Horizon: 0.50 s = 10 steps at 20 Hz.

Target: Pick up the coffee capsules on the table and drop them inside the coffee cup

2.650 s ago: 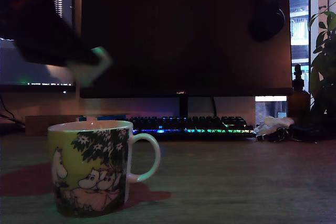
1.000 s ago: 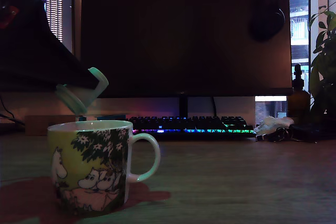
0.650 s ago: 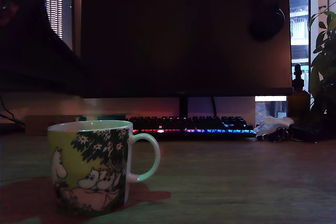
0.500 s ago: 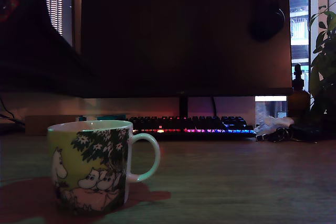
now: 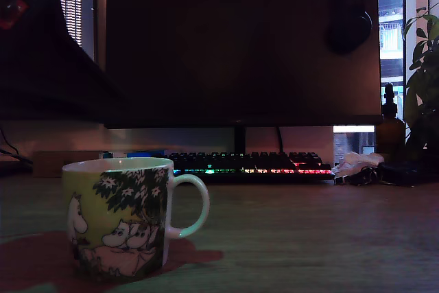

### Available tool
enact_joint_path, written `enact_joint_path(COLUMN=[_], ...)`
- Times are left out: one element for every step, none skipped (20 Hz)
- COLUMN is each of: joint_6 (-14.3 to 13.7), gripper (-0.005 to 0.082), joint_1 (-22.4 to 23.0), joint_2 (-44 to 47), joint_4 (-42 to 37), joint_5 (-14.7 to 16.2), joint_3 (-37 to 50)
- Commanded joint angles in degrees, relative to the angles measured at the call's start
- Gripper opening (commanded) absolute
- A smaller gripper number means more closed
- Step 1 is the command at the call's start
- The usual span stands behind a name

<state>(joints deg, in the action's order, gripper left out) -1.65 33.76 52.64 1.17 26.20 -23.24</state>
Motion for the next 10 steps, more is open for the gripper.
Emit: enact_joint_path(joint_6=[0.2, 0.2, 0.2, 0.7, 0.9, 0.9, 0.9, 0.9, 0.9, 0.8], gripper=[-0.0023, -0.0023, -0.0023, -0.0023, -0.0023, -0.0023, -0.0023, -0.0023, -0.0023, -0.0023], joint_1=[0.2, 0.2, 0.2, 0.1, -0.2, -0.7, -1.3, -1.9, -2.6, -3.6], joint_2=[0.1, 0.1, 0.0, -0.3, -0.3, -0.7, -1.0, -1.0, -1.0, -1.0], joint_4=[-2.7, -4.0, -5.0, -6.0, -6.8, -7.1, -7.5, -8.2, -9.0, -9.8], joint_5=[-2.0, -4.4, -6.4, -9.7, -12.3, -13.5, -15.7, -16.5, -16.7, -16.7], joint_3=[-0.1, -0.1, -0.1, -0.1, -0.1, -0.1, -0.1, -0.1, -0.1, -0.1])
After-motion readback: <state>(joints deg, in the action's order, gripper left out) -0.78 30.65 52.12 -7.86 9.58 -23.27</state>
